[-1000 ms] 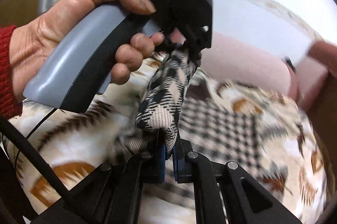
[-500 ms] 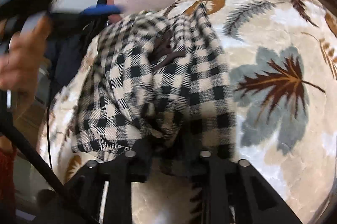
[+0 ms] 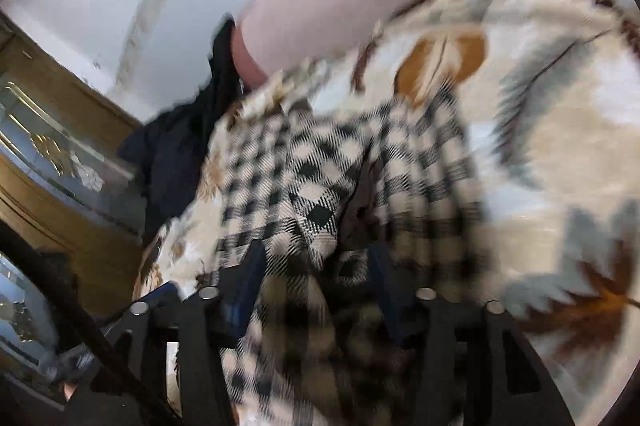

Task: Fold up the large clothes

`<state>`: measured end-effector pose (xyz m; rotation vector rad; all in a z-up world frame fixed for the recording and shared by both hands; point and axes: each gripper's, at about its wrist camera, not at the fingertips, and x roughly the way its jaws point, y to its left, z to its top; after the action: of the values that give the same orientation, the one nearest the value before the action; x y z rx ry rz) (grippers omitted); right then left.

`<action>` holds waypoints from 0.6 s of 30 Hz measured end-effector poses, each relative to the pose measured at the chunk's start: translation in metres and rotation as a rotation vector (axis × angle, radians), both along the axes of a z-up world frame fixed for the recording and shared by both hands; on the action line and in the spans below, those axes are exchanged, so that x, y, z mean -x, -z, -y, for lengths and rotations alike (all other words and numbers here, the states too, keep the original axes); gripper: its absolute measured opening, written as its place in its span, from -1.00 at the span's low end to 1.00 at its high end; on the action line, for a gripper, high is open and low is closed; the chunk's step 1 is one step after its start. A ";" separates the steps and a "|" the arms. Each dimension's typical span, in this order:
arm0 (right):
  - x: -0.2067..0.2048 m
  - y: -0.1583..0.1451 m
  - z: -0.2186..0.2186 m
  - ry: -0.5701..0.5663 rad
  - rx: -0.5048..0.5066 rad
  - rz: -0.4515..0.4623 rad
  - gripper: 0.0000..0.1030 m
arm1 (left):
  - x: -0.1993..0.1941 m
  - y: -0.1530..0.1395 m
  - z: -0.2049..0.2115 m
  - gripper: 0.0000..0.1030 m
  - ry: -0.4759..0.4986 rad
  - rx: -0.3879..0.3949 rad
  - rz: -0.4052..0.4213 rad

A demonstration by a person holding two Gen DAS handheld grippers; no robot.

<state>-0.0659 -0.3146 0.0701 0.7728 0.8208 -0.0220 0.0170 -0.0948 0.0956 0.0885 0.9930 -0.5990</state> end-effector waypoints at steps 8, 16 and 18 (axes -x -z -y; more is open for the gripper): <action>0.003 -0.036 -0.010 -0.021 0.126 0.096 -0.69 | 0.007 -0.007 0.025 0.11 0.018 -0.033 0.079; 0.045 -0.014 0.019 0.064 0.192 -0.039 -0.65 | 0.017 0.042 0.071 0.13 0.063 -0.127 0.019; 0.043 0.016 0.034 0.071 0.134 -0.136 -0.29 | 0.020 0.059 0.072 0.18 0.049 -0.156 -0.002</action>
<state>-0.1087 -0.3482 0.0540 0.6787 0.9110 -0.1926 -0.0033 -0.1671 0.0363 0.2505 1.0410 -0.5657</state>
